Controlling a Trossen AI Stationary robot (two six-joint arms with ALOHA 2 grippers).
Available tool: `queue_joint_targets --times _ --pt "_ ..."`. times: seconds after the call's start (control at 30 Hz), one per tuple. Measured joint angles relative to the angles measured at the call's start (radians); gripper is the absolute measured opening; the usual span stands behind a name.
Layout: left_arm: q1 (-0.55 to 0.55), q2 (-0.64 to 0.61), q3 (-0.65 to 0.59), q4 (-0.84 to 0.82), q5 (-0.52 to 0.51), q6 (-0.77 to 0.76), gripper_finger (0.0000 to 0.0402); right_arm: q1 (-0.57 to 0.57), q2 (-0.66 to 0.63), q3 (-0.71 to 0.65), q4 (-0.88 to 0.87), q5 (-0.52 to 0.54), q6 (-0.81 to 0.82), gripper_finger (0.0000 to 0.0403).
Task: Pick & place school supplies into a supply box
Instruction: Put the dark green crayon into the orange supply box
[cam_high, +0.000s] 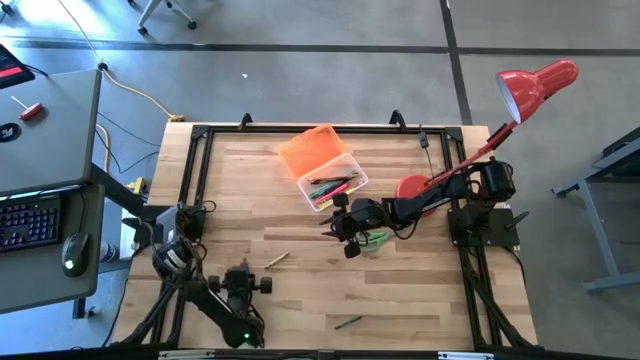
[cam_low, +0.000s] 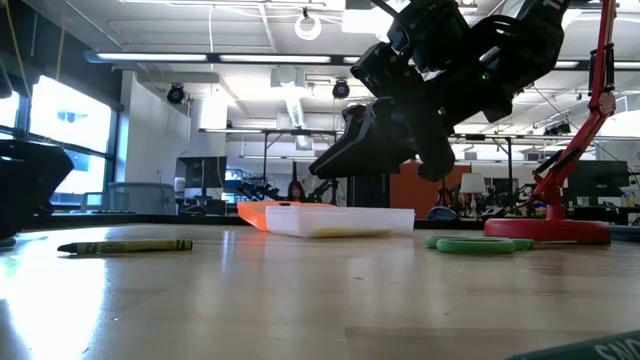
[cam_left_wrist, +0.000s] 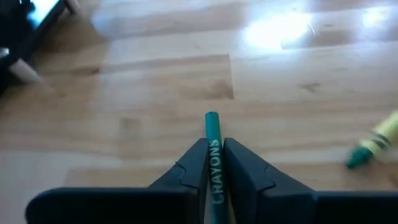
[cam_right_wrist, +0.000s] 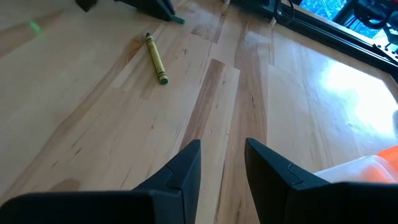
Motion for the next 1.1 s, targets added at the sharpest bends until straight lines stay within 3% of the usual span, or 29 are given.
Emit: queue_joint_targets --times 0.27,0.5,0.67,0.93,1.0,1.1 --pt "0.002 0.0 -0.063 0.005 -0.035 -0.001 0.0098 0.0 0.0 0.0 0.0 -0.001 0.012 0.0103" --pt "0.009 -0.02 -0.061 0.017 -0.056 0.003 0.0028 0.005 0.0 0.0 0.0 -0.055 0.027 0.0103" --pt "0.048 -0.085 0.007 -0.018 -0.07 -0.001 0.0025 0.042 0.0 0.0 0.0 -0.065 0.053 0.0103" --pt "0.166 -0.292 0.028 -0.072 -0.419 0.107 0.0047 0.167 0.0 0.001 -0.041 -0.06 0.156 0.0103" --pt "0.213 -0.342 0.034 -0.072 -0.516 0.176 0.0038 0.213 0.0 0.0 -0.064 -0.027 0.181 0.0103" --pt "0.308 -0.397 0.03 -0.045 -0.577 0.326 0.0028 0.289 0.0 0.0 -0.091 0.06 0.242 0.0103"
